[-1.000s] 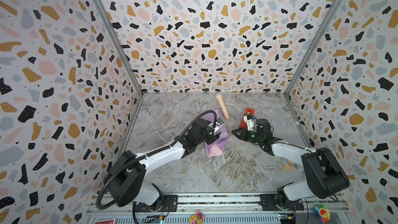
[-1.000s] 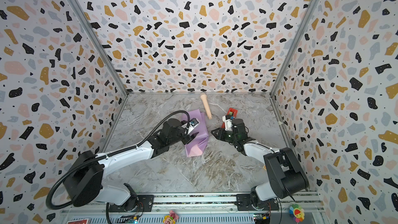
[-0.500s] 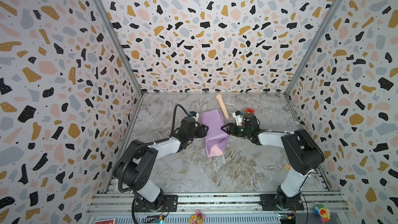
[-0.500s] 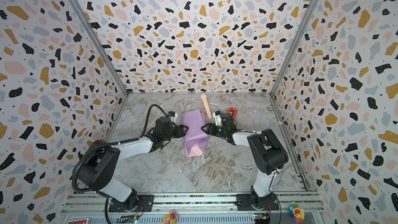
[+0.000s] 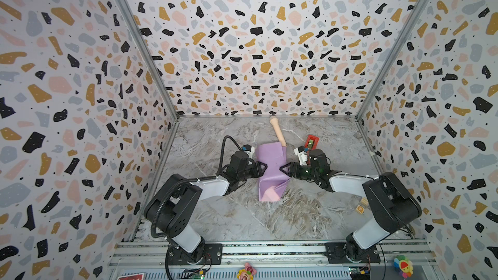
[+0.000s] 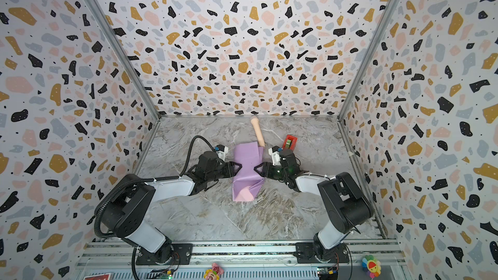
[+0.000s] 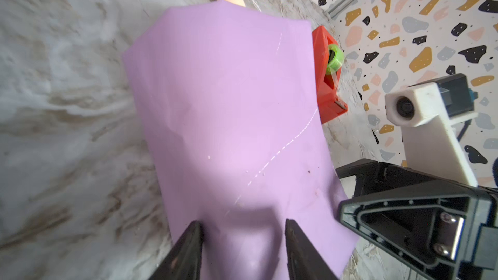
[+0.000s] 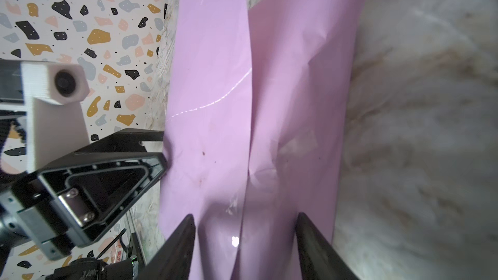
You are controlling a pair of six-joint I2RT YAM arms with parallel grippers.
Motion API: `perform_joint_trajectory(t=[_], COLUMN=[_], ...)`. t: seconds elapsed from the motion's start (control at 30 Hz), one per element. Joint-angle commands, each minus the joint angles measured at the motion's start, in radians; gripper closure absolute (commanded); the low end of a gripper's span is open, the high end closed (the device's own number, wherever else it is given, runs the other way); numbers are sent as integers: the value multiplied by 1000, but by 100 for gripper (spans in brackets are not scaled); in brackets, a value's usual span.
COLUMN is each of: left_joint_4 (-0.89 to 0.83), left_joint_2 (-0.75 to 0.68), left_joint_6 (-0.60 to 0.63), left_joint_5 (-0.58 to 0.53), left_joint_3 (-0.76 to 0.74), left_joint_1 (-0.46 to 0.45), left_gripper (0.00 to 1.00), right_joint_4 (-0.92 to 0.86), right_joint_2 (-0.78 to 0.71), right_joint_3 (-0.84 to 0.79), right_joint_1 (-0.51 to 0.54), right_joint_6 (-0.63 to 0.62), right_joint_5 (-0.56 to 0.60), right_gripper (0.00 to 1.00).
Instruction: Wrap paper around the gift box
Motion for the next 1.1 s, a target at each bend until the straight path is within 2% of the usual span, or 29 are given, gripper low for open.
perform_joint_trajectory(t=[0.0, 0.1, 0.2, 0.3, 0.4, 0.5, 0.6, 0.7, 0.8, 1.07], left_joint_4=[46, -54, -125, -238, -333, -320, -246, -164, -106, -77], left_joint_2=[-55, -136, -260, -369, -398, -408, -414, -378, -343, -279], left_joint_6=[6, 75, 110, 146, 170, 155, 135, 119, 99, 122], left_joint_5=[39, -44, -144, -263, -279, -245, -223, -180, -187, -210], left_joint_3=[-15, -18, -74, -148, -182, -240, -297, -306, -309, -297], left_joint_1=[-21, -12, 14, 37, 35, 5, -25, -54, -96, -106], left_gripper=[45, 40, 38, 44, 58, 69, 77, 79, 80, 82], right_joint_4=[-60, -246, -387, -480, -500, -507, -517, -499, -500, -509], right_joint_2=[-109, -195, -303, -392, -420, -355, -244, -156, -95, -27], right_joint_3=[-39, -19, 3, 20, 39, 118, 212, 265, 291, 303], right_joint_1=[13, -17, -8, 54, 155, 269, 307, 309, 306, 303], right_joint_6=[-23, -149, -264, -346, -386, -439, -465, -479, -492, -516], right_joint_5=[45, 178, 292, 354, 365, 384, 362, 333, 341, 377], right_gripper=[38, 34, 31, 29, 28, 31, 38, 45, 53, 61])
